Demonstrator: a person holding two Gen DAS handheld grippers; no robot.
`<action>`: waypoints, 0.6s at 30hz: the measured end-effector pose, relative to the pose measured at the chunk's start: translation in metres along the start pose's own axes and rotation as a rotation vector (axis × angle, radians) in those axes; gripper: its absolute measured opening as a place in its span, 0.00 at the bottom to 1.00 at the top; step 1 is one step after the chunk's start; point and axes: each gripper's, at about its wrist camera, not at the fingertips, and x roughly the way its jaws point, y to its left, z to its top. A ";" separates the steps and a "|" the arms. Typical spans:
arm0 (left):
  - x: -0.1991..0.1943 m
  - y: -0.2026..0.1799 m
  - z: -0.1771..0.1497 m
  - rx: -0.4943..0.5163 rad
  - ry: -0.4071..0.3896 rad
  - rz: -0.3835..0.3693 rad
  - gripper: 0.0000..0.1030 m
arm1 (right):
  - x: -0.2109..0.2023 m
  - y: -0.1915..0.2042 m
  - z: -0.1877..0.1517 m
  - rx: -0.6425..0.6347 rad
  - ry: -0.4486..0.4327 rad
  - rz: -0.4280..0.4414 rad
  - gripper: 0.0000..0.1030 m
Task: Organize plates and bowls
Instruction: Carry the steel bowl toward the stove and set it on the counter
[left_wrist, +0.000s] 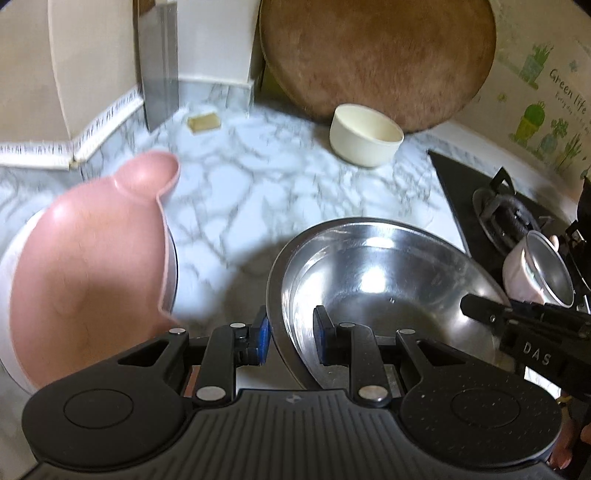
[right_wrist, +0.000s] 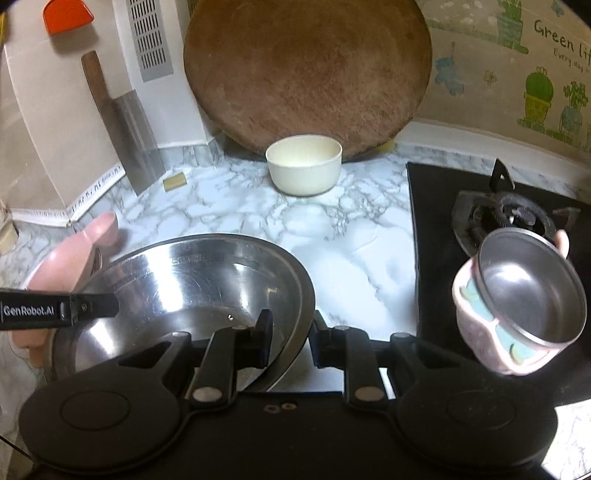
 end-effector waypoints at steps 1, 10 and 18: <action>0.001 0.000 -0.002 0.001 0.003 -0.001 0.22 | 0.000 0.000 -0.002 -0.005 -0.002 0.002 0.22; 0.009 0.001 -0.018 -0.008 0.028 0.009 0.22 | 0.006 -0.005 -0.016 0.008 0.024 0.010 0.22; 0.019 0.001 -0.020 0.005 0.043 0.026 0.22 | 0.015 -0.007 -0.026 0.020 0.051 0.012 0.22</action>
